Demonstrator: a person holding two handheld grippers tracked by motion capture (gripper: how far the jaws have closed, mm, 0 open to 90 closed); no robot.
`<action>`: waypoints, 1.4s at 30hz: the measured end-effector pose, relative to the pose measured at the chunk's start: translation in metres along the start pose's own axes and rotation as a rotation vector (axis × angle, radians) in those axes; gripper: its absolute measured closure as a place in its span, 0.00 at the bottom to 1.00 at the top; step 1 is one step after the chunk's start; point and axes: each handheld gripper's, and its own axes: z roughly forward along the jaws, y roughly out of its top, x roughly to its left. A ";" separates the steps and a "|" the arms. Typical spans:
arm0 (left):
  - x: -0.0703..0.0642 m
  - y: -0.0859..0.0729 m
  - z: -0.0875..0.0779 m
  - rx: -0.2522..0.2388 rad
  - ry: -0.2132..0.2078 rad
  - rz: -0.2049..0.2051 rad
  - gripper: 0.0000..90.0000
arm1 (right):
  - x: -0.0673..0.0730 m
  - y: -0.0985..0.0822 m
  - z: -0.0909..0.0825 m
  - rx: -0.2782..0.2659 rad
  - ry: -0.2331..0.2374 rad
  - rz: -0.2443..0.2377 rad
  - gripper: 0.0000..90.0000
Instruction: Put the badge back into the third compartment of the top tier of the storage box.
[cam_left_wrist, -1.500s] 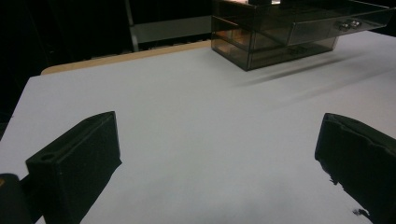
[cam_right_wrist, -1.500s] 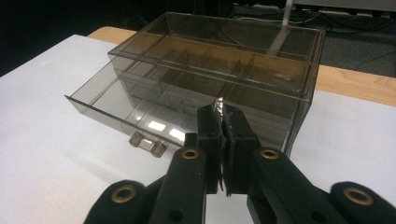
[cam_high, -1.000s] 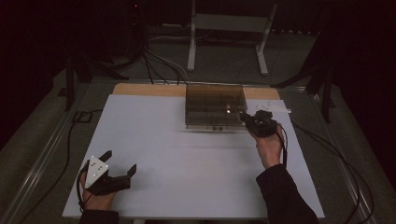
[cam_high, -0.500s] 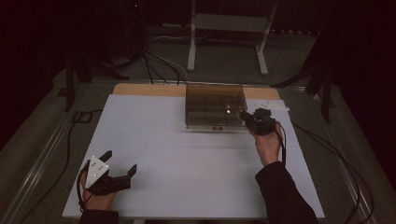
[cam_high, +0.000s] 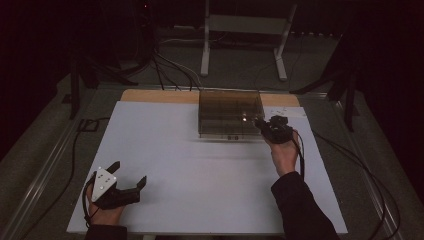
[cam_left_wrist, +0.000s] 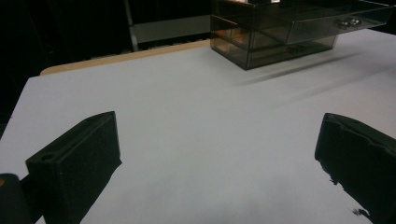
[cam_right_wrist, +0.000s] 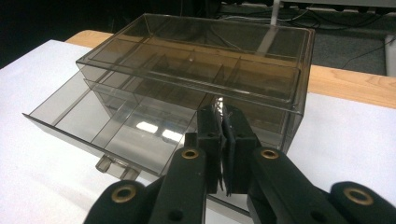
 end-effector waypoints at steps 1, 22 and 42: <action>0.000 0.000 0.000 0.000 0.000 -0.001 0.01 | 0.000 0.000 0.001 0.001 0.000 0.000 0.98; 0.000 0.000 0.000 0.001 -0.003 -0.002 0.01 | -0.001 -0.005 0.013 0.027 0.003 0.021 0.98; -0.001 -0.001 0.000 0.002 -0.001 0.003 0.01 | 0.007 -0.012 0.025 0.086 0.034 0.008 0.97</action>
